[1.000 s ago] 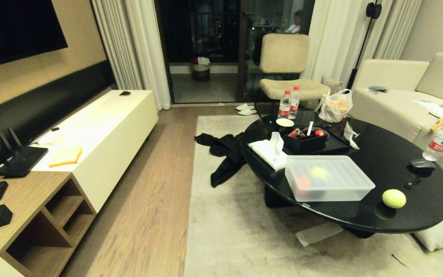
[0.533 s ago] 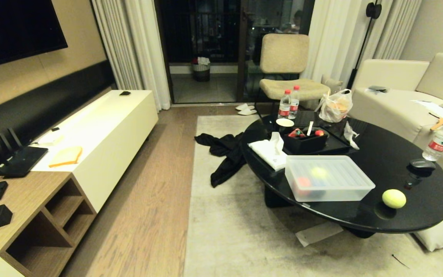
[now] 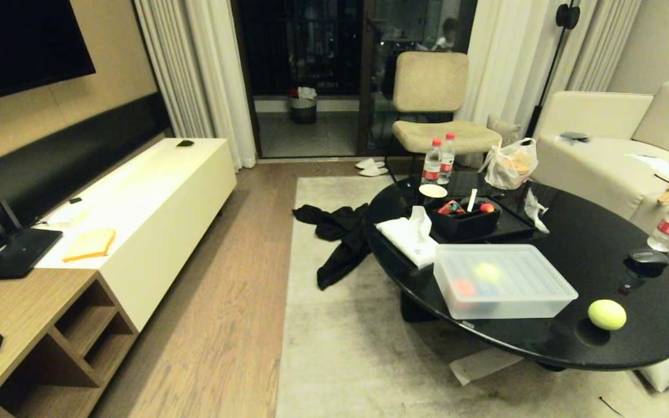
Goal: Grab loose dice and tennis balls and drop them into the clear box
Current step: Open the lid
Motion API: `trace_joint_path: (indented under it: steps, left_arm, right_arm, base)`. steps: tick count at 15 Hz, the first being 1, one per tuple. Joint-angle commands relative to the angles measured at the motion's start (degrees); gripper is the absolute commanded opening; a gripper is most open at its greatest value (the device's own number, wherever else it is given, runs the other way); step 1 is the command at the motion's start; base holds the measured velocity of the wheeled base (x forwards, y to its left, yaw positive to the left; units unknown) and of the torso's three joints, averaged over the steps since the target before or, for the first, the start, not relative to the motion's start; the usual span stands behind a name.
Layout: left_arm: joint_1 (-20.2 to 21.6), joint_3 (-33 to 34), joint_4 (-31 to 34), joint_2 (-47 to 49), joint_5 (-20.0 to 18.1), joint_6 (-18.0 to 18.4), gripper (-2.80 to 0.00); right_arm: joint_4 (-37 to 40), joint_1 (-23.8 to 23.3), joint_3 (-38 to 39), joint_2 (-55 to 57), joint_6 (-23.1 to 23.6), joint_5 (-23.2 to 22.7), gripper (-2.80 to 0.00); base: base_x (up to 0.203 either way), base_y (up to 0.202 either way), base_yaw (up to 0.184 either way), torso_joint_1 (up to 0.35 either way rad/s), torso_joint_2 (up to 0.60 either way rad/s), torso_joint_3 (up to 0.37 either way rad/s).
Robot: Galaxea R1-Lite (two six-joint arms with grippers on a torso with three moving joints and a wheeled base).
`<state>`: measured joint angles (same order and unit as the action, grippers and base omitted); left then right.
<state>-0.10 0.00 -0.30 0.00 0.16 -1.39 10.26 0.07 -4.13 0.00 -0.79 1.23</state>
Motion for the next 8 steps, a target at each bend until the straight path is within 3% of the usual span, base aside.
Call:
trace_joint_path:
  steps: [1, 8]
  left_arm:
    - [0.0, 0.2, 0.0, 0.0, 0.0, 0.0, -2.80]
    - [0.0, 0.2, 0.0, 0.0, 0.0, 0.0, -2.80]
  right_arm:
    - [0.1, 0.0, 0.0, 0.1, 0.0, 0.0, -2.80]
    - [0.0, 0.0, 0.0, 0.1, 0.0, 0.0, -2.80]
  base:
    - [0.125, 0.000, 0.051, 0.002, 0.00, 0.007]
    - [0.178, 0.000, 0.009, 0.001, 0.00, 0.002]
